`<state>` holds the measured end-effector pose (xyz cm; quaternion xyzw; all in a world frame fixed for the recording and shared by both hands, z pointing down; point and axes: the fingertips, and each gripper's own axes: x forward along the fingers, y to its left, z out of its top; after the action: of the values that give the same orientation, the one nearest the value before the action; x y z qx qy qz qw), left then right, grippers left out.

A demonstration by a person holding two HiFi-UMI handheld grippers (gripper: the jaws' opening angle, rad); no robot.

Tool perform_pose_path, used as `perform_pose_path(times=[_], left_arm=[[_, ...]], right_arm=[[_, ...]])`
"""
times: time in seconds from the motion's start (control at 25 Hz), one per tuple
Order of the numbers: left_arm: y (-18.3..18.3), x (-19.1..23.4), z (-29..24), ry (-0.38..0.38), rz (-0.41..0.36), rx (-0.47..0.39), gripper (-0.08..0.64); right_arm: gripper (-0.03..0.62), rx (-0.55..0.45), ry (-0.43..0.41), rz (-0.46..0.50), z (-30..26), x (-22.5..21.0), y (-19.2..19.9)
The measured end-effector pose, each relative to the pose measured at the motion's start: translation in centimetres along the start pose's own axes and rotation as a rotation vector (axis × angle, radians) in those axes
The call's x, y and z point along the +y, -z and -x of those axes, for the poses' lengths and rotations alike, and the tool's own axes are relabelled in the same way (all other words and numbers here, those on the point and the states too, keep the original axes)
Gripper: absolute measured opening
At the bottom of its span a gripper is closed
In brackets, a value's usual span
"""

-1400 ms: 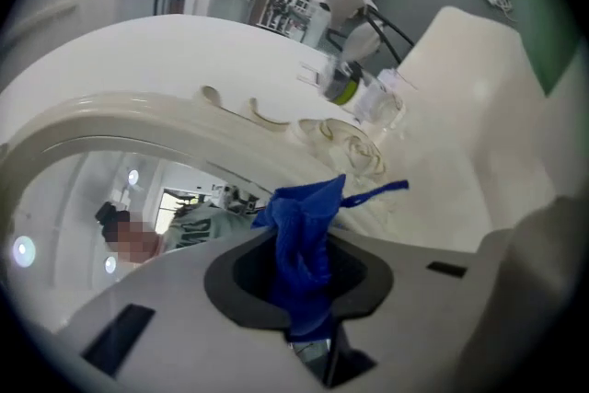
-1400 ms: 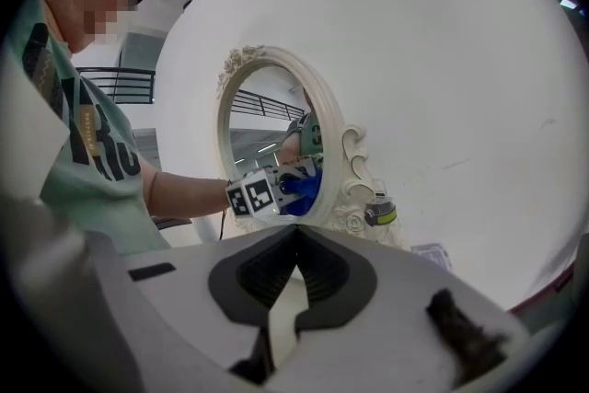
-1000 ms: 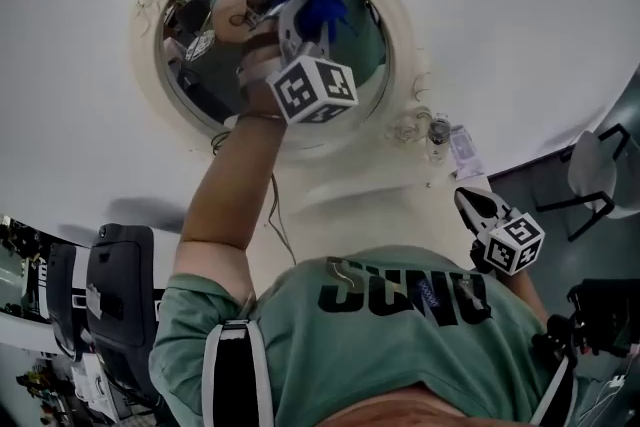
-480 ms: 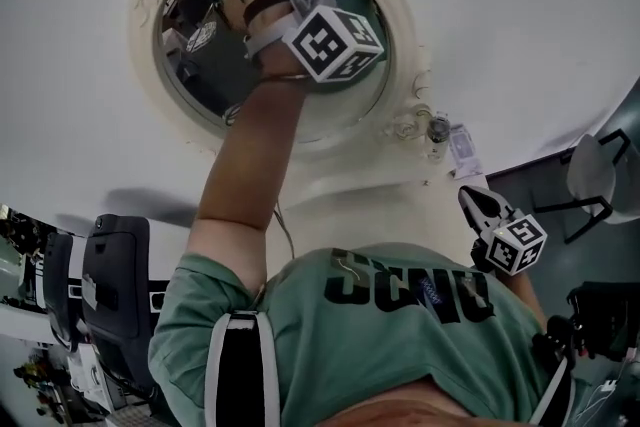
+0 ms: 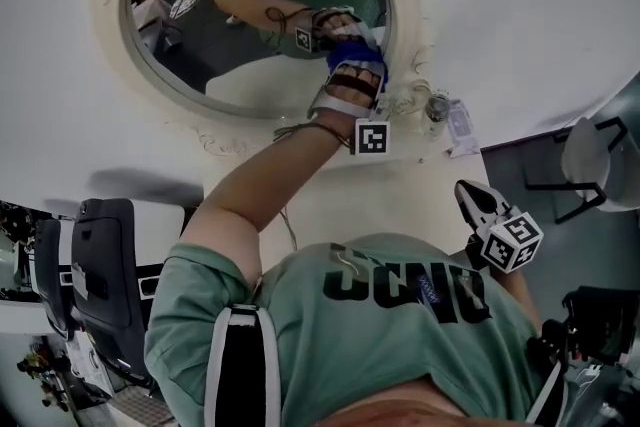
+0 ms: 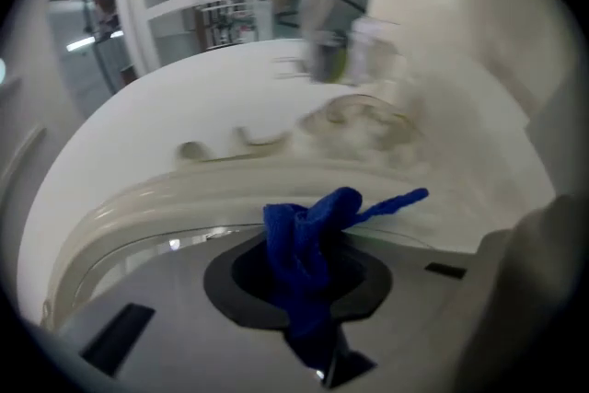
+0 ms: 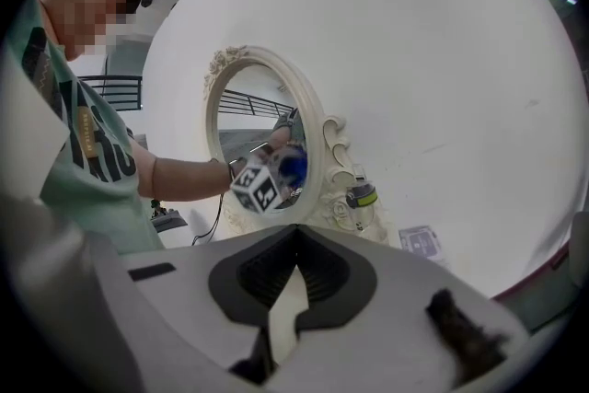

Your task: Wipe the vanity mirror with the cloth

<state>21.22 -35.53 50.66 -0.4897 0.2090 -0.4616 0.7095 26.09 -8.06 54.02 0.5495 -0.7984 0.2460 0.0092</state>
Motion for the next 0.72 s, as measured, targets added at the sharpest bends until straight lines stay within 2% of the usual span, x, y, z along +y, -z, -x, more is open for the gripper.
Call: perform_pose_path(times=[0.08,0.16,0.24,0.32,0.4,0.48,0.72], left_arm=[[0.5,-8.6,0.6,0.141,-0.161,0.003,0.066],[2.8,-15.1,1.9,0.257,-0.299,0.015,0.066],[5.1,-18.9,3.1,0.349,-0.363,0.011,0.064],[6.6,-20.9,4.0,0.438,-0.36,0.004,0.064],[7.3,-21.6,4.5,0.501,-0.325,0.013,0.066],[7.5,-21.6,4.8,0.536,-0.252,0.033,0.066],[8.4,-21.1,8.3,0.57,0.145,0.042,0.077]], right_arm=[[0.008,0.008,-0.004,-0.005,-0.2,0.1,0.3],[0.008,0.015,-0.014,-0.006,-0.7,0.4,0.4],[0.008,0.024,-0.031,-0.001,-1.5,0.9,0.3],[0.008,0.03,-0.06,0.012,-2.6,1.8,0.0],[0.008,0.03,-0.094,0.031,-3.8,2.9,-0.5],[0.008,0.031,-0.126,0.054,-4.8,4.2,-1.1],[0.008,0.033,-0.189,0.139,-6.7,7.3,-3.3]])
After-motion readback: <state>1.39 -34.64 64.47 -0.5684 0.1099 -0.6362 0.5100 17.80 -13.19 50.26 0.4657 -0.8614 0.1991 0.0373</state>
